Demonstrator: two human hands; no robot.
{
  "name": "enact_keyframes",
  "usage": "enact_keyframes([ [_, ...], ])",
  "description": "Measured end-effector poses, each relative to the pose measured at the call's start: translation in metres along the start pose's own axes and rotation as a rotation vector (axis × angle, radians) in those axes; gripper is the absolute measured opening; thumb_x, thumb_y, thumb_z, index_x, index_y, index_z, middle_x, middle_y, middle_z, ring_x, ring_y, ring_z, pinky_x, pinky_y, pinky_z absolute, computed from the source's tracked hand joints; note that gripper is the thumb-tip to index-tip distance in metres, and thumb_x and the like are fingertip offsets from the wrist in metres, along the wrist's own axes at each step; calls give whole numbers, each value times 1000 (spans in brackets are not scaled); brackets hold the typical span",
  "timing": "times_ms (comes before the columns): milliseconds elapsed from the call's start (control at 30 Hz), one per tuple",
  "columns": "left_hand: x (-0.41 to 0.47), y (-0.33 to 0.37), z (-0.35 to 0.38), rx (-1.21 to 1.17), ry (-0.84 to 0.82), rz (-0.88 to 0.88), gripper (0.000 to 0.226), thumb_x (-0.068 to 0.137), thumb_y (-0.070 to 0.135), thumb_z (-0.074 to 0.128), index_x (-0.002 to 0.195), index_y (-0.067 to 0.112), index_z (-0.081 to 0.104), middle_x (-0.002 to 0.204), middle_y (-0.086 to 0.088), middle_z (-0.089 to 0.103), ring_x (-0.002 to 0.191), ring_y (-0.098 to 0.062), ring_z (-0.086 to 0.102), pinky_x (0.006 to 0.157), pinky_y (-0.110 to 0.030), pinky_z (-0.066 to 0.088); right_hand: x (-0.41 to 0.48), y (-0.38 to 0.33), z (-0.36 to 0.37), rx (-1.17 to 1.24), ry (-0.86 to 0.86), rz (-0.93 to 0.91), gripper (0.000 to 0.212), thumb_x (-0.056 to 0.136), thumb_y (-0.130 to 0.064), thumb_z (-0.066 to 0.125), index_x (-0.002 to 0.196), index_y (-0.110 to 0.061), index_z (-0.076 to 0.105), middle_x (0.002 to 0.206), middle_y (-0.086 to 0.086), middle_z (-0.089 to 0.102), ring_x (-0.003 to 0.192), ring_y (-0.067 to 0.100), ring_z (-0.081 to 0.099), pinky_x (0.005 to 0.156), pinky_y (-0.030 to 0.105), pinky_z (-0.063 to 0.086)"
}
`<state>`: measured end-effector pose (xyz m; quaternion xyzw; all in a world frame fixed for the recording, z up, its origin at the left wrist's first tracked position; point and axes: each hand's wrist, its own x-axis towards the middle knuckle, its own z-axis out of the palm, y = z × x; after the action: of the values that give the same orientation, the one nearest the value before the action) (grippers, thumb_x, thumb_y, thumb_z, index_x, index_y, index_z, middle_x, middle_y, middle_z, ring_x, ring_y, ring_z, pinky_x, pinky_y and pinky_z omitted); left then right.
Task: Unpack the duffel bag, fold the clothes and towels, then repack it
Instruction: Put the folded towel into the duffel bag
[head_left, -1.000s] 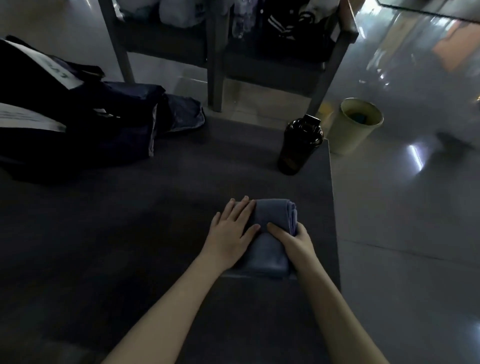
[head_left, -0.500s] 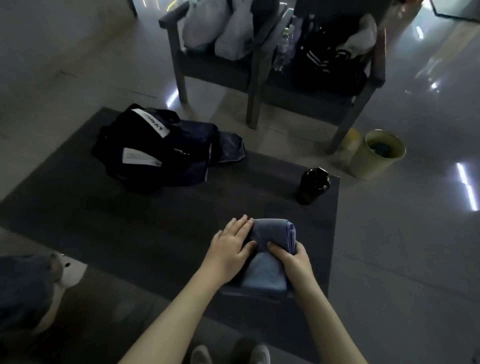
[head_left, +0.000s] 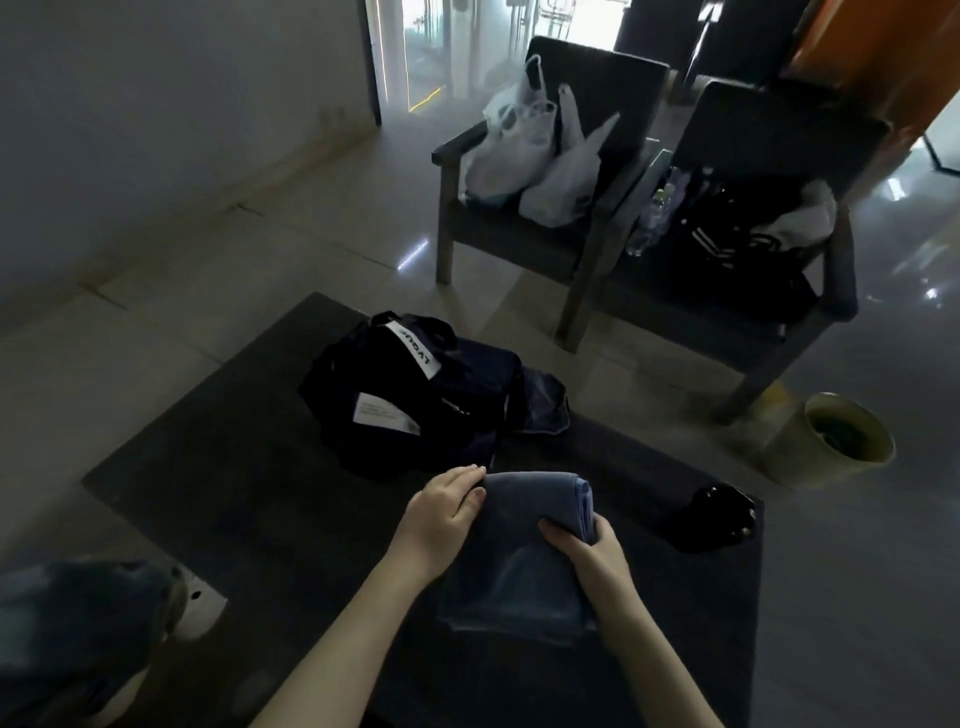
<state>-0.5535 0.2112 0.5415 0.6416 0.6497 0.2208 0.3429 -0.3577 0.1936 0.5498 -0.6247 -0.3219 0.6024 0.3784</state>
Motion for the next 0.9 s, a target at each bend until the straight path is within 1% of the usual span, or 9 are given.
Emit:
enact_keyframes([
  [133,66,-49,-42,29,10,-30,38,101,30,42,135,19,52,137,5,52,130,-10,43,110,-32,33,52,-11,53,-1,56,45,47,75,-14,79,115,-7,55,105,12,67,93,22,67,68,26,53],
  [267,137,-86,-82,182,19,9,33,99,26,46,127,15,58,127,3,59,123,-15,48,103,-36,38,102,-24,93,-17,68,69,43,76,-13,77,113,-7,55,105,13,66,91,20,66,64,21,52],
  [400,209,-102,-94,537,-35,137,32,92,26,56,122,15,61,120,1,62,115,-21,53,92,-36,43,152,-22,113,-36,84,91,49,74,-18,79,116,-16,55,106,7,67,95,19,66,77,31,55],
  [500,260,-107,-85,830,-104,269,40,66,27,81,104,21,69,105,3,65,99,-20,60,80,-34,47,184,-14,118,-47,98,117,57,70,-23,82,119,-22,54,106,3,67,97,20,66,86,41,55],
  [533,274,-108,-80,947,-133,301,43,62,25,83,101,23,68,106,4,63,100,-18,58,81,-33,46,193,-11,119,-42,103,119,57,70,-24,82,119,-24,54,106,2,67,97,20,66,87,42,54],
  [633,307,-113,-63,1221,-284,445,36,85,12,60,121,17,54,128,-2,45,123,-24,38,101,-37,30,216,-2,123,-25,96,126,54,70,-24,82,116,-29,54,106,0,67,98,18,66,88,42,54],
  [700,324,-118,-57,1357,-357,506,33,90,5,50,122,13,53,128,-5,44,124,-27,34,104,-38,25,225,1,125,-9,90,124,50,72,-21,81,113,-31,54,106,-2,66,97,16,65,85,38,55],
  [833,338,-131,-59,1400,-441,553,24,94,12,47,115,14,59,119,-4,52,115,-27,44,99,-38,32,229,3,130,28,77,132,49,73,-16,80,113,-28,54,103,-2,67,95,15,67,79,32,56],
  [900,343,-131,-63,1375,-417,591,14,89,19,57,99,19,67,102,1,63,99,-23,56,85,-36,42,230,3,132,15,64,132,50,72,-17,81,114,-28,55,103,-1,69,95,15,67,82,34,56],
])
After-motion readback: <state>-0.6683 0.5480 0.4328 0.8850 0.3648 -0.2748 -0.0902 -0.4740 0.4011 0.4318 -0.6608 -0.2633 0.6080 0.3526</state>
